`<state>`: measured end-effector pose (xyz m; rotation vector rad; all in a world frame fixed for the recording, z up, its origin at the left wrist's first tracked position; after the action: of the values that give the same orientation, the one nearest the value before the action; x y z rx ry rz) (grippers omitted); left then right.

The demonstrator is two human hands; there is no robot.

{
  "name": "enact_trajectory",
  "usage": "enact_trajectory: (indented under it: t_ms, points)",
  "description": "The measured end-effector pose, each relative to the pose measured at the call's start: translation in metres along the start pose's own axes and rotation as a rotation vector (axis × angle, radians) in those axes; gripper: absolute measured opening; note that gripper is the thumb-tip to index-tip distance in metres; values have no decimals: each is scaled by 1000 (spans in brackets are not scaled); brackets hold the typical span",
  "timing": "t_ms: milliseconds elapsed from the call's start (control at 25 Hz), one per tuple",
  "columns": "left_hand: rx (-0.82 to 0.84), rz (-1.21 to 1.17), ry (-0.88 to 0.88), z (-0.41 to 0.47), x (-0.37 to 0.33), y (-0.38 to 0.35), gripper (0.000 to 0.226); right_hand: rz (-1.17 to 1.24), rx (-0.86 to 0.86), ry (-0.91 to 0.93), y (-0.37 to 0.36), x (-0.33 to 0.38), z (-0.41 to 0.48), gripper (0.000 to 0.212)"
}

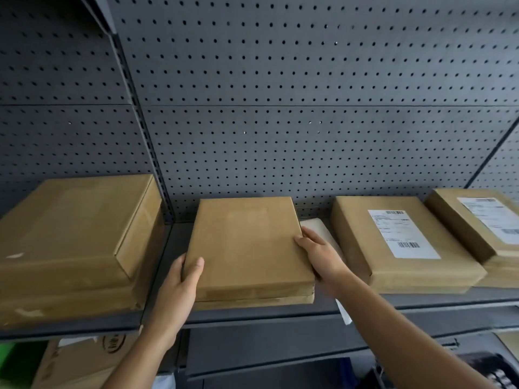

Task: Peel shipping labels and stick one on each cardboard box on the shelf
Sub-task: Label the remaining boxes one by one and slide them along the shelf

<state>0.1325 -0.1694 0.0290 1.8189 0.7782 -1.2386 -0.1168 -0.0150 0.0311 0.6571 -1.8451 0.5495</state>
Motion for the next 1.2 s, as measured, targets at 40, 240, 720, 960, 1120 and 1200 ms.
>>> enact_trajectory:
  t_ms: [40, 240, 720, 960, 1120, 1200]
  points:
    - [0, 6, 7, 2, 4, -1, 46, -3, 6, -3, -1, -3, 1, 30]
    - [6, 57, 32, 12, 21, -6, 60, -31, 11, -5, 0, -18, 8, 33]
    - [-44, 64, -9, 18, 25, -7, 59, -183, -12, 88, 8, -23, 17, 32]
    - [-68, 78, -3, 20, 23, -8, 59, -1061, -135, 199, 52, -19, 29, 53]
    - [-87, 81, 9, 20, 22, -8, 57, -1424, -67, 67, 54, -45, 34, 59]
    - [-100, 73, 7, 19, 21, -7, 55, -1567, -121, 138, 50, -42, 30, 50]
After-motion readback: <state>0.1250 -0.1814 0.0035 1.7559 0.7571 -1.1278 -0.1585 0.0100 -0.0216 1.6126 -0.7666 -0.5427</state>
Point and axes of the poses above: each hand's wrist, its own z-axis towards the middle knuckle, its own y-axis out of the back of the hand, x = y × z, the point moved 6 cm from there along z, towards the middle knuckle, and after that the axes turned 1 degree about -x, right-handed, at the moved point
